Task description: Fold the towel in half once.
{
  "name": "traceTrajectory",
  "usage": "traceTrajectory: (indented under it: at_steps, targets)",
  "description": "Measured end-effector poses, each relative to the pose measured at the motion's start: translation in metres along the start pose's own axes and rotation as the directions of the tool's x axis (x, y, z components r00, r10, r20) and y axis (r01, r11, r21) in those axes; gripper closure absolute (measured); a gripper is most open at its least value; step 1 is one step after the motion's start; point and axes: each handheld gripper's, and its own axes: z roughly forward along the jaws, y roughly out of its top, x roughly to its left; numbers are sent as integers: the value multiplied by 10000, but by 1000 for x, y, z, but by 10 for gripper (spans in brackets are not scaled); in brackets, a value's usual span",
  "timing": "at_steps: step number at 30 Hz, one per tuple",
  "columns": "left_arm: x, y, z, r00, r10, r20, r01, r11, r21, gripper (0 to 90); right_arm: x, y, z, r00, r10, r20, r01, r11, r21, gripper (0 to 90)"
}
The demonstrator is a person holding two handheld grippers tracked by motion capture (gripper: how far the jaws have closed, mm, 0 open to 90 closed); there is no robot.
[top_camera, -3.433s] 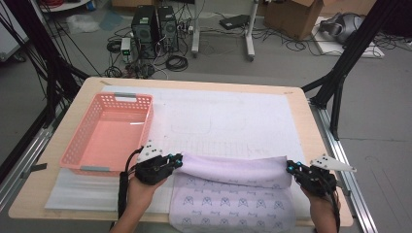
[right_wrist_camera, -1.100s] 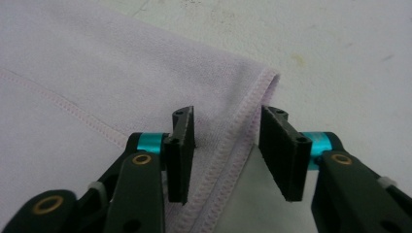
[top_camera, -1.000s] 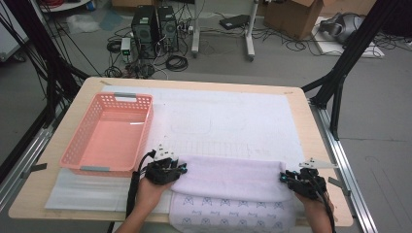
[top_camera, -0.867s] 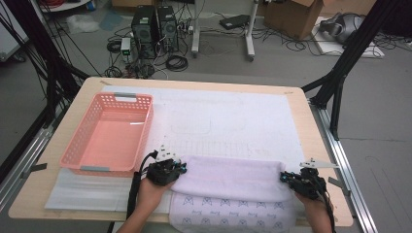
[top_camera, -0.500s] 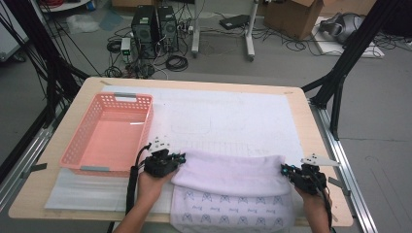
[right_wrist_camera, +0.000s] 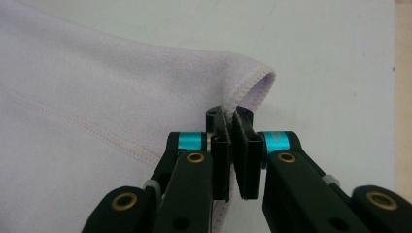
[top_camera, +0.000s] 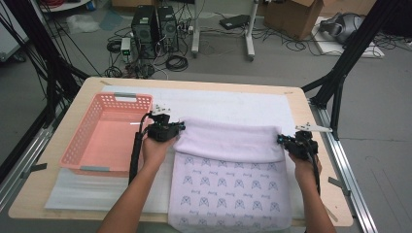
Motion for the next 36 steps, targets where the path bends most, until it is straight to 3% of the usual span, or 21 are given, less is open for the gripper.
traceTrajectory:
  at_steps: [4,15,18,21,23,25,26,28,31,36]
  targets:
    - [6,7,13,9998,-24,-175,26,10000,81,859,-6,14,17,9999,-120,100,118,9998,155,867]
    - [23,33,36,9986,-172,-507,171,9998,-29,858,-24,39,52,9998,113,181,-116,9998,159,866]
    - [25,34,41,9981,-220,-571,213,9997,-131,857,-27,44,59,9995,241,196,-244,9996,147,866]
    - [26,30,44,9985,-121,-540,130,9998,158,849,-29,42,65,9994,322,151,-325,9992,238,866]
    - [25,29,44,9979,-82,-649,91,9999,136,797,-28,41,69,9992,365,150,-370,9987,341,852]
    - [26,29,41,9973,-283,-673,279,9996,-71,593,-28,40,69,9986,506,173,-511,9982,327,776]
    - [25,29,40,9979,-265,-586,262,9996,-47,552,-28,40,68,9979,557,329,-565,9981,244,714]
    - [23,28,38,9990,-41,-448,45,9999,94,532,-29,41,65,9968,735,310,-739,9972,112,686]
    - [20,28,36,9999,-22,-143,25,9997,230,509,-31,41,59,9962,847,212,-850,9963,123,671]
    - [14,20,39,9998,56,188,-64,9989,463,507,-31,40,50,9971,753,-69,-751,9968,257,647]
